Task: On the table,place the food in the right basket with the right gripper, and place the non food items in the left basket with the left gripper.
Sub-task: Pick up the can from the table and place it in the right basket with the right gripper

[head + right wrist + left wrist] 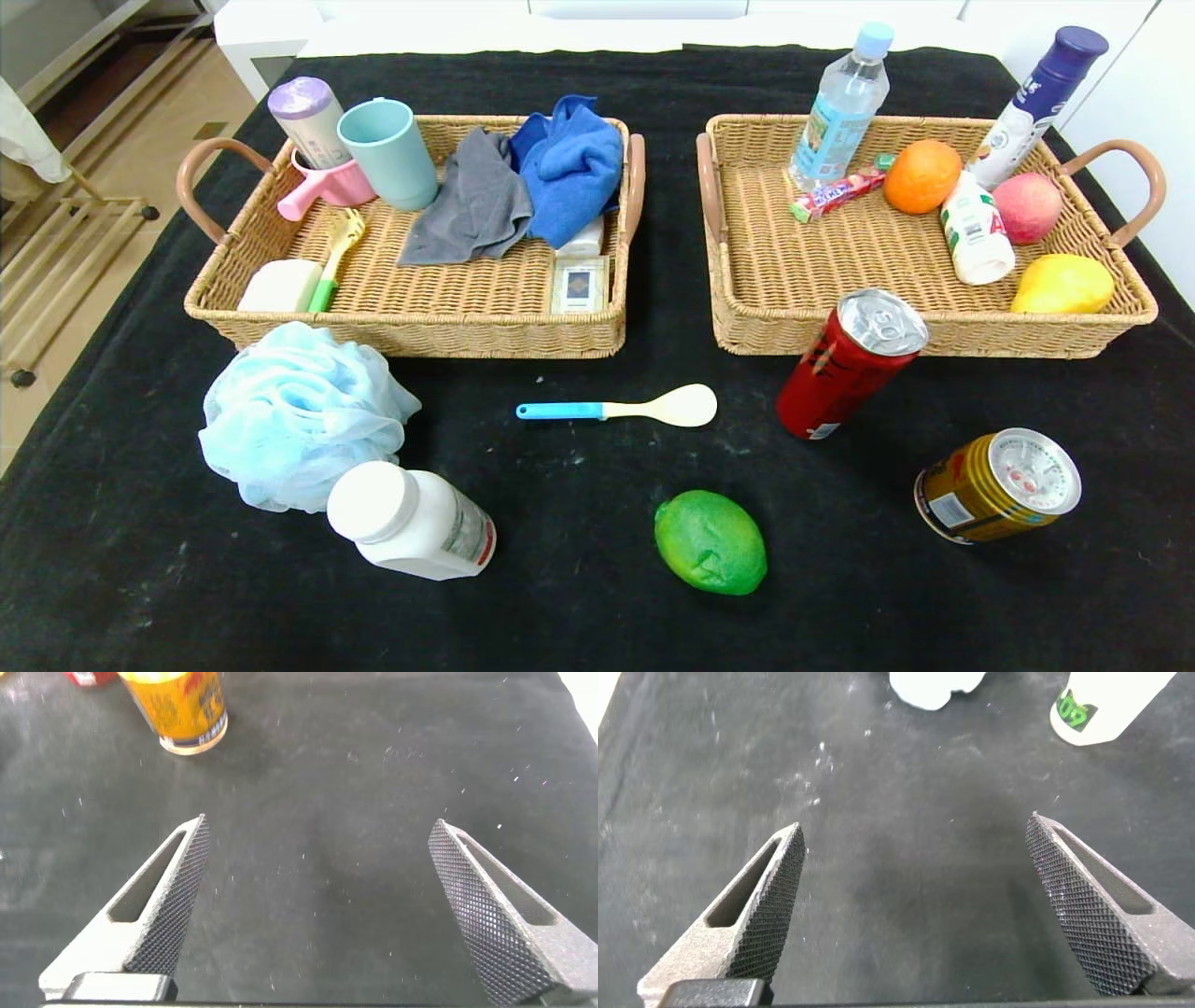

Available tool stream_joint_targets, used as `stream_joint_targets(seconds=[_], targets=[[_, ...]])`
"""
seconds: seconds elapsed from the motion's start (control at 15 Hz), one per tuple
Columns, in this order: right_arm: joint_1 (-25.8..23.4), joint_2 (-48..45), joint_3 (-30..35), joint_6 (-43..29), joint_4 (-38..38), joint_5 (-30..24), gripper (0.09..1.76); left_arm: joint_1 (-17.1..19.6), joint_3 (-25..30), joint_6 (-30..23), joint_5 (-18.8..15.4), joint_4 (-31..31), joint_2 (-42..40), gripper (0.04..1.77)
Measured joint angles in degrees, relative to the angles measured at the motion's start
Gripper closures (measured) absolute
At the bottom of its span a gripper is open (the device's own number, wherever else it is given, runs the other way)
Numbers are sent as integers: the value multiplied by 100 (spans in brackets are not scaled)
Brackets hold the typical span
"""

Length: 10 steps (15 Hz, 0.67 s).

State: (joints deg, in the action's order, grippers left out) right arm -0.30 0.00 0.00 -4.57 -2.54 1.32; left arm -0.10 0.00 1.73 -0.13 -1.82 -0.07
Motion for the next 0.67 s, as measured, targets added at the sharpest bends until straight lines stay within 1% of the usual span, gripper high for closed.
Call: stream_joint_targets(seconds=[0.07, 0.13, 0.27, 0.47, 0.6, 0.67], targets=[[1, 2, -27, -77, -10, -63, 14, 0, -44, 27, -80, -20, 2, 9], [6, 22, -173, -133, -10, -211, 14, 0, -211, 16, -223, -18, 15, 9], [12, 187, -534, -177, -13, -436, 14, 0, -652, -41, -603, -57, 207, 9], [30, 664, -1141, -173, -10, -864, 14, -65, -1267, -52, -1126, -429, 880, 9], [33, 1093, -1524, -118, -11, -1153, 14, -213, -1607, -22, -1379, -711, 1426, 9], [33, 1323, -1723, -72, -13, -1341, 14, -315, -1771, -6, -1582, -791, 1719, 9]])
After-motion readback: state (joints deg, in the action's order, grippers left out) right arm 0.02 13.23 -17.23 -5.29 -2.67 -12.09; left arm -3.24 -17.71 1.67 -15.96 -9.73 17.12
